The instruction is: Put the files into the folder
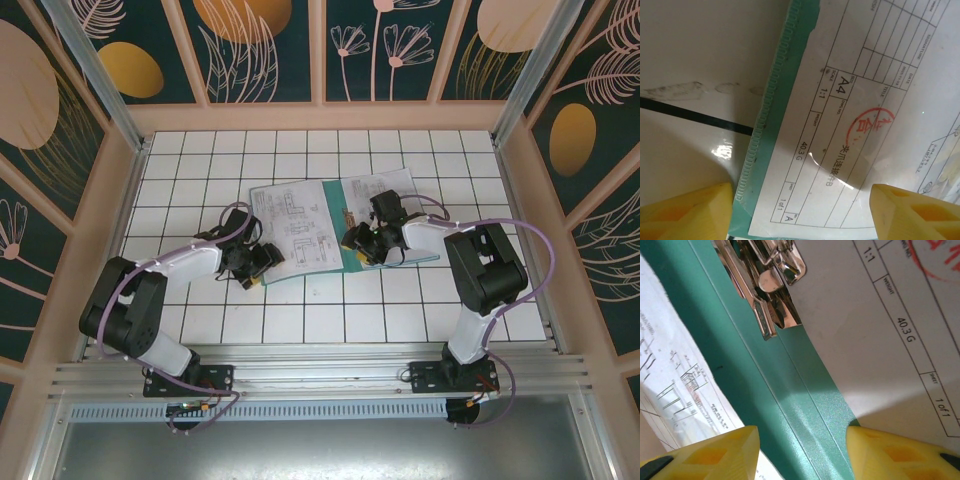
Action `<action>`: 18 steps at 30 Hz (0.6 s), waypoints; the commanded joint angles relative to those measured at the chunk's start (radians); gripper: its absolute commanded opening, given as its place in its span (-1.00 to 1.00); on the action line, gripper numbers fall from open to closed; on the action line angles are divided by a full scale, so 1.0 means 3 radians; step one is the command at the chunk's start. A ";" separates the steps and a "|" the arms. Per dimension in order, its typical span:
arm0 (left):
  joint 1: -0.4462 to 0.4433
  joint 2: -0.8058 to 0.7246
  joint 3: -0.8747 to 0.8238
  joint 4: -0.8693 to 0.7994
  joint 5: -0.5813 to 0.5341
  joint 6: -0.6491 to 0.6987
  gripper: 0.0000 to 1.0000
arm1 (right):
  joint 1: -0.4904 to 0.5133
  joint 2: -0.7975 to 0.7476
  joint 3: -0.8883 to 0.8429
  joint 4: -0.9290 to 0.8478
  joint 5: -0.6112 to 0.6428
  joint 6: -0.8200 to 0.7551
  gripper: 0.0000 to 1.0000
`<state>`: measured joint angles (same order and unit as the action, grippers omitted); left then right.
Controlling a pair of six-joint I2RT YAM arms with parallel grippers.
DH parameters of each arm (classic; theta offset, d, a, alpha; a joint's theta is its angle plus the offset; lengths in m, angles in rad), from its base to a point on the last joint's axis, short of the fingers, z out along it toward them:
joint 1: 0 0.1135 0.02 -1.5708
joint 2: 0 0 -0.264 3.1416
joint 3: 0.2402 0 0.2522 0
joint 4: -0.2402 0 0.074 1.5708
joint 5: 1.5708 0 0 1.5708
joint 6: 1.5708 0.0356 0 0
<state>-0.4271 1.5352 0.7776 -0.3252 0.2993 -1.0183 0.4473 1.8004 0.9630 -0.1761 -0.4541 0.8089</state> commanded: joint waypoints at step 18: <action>-0.0059 -0.0623 0.0356 0.0333 0.0426 -0.0264 0.32 | 0.0056 0.0308 -0.0069 -0.0321 0.0189 -0.0085 0.04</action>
<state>-0.4286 1.3697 0.8528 -0.3099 0.3641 -1.0630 0.4469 1.8118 0.9775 -0.1825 -0.4534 0.8085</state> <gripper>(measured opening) 0.662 0.518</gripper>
